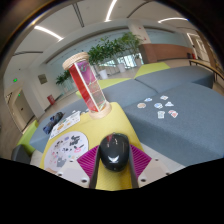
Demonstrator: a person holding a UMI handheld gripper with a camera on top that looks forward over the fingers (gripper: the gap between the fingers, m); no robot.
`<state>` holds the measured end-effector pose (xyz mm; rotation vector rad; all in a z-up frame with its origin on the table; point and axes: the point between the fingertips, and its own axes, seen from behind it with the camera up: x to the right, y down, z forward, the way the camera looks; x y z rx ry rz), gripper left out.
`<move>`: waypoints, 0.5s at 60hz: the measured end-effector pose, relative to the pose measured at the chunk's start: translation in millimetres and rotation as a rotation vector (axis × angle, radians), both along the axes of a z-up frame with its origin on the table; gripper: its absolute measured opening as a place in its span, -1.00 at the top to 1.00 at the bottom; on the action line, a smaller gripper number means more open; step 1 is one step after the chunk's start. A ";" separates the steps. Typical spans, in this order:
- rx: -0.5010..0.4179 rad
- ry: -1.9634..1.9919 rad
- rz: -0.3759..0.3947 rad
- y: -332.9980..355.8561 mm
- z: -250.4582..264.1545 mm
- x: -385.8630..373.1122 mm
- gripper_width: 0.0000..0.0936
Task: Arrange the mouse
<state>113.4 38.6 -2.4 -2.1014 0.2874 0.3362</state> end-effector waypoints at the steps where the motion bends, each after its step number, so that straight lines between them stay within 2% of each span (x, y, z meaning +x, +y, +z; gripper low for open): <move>1: -0.014 0.015 -0.010 -1.2 1.6 1.1 -0.01; 4: -0.016 -0.014 -0.042 -0.3 16.2 12.9 0.04; 11: 0.133 -0.210 -0.101 11.5 103.6 28.4 0.12; 15: 0.196 -0.238 -0.081 21.9 148.8 -1.9 0.12; 19: 0.220 -0.271 -0.040 27.5 168.3 -46.1 0.12; 23: 0.234 -0.285 0.026 43.4 162.8 -89.1 0.13; 30: 0.119 -0.278 0.112 45.0 86.5 -158.5 0.13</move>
